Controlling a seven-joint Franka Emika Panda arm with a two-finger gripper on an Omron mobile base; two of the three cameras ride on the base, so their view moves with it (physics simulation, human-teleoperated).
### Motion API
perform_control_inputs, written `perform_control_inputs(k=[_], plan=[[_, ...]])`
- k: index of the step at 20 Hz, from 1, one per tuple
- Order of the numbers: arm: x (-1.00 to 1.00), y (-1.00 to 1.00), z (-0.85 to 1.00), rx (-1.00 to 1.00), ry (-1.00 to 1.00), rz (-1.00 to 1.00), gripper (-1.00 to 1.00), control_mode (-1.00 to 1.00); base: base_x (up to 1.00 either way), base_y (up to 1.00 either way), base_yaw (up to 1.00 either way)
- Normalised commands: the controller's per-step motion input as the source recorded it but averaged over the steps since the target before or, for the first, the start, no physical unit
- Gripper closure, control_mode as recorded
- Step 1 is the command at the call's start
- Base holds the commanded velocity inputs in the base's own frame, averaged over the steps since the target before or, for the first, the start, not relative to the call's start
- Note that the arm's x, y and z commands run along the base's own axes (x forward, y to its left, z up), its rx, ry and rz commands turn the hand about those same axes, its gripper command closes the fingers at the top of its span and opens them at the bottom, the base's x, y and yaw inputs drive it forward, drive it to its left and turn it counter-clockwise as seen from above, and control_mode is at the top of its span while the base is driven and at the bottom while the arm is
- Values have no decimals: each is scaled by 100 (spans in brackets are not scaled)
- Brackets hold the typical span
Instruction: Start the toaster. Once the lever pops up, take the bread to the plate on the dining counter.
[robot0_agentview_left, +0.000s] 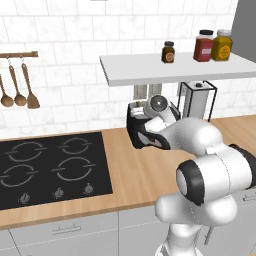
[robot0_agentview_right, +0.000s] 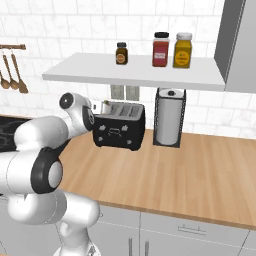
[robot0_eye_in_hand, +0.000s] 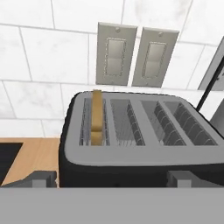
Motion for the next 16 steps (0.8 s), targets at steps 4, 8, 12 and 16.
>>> perform_control_inputs(k=[4,8,12,16], plan=[[2,0,-8,5,0,0,-100,-100,0,0,0],[33,6,-1,3,0,0,-100,-100,0,0,0],[29,2,0,4,1,0,-100,-100,0,0,0],[9,4,-8,6,2,0,-100,-100,0,0,0]])
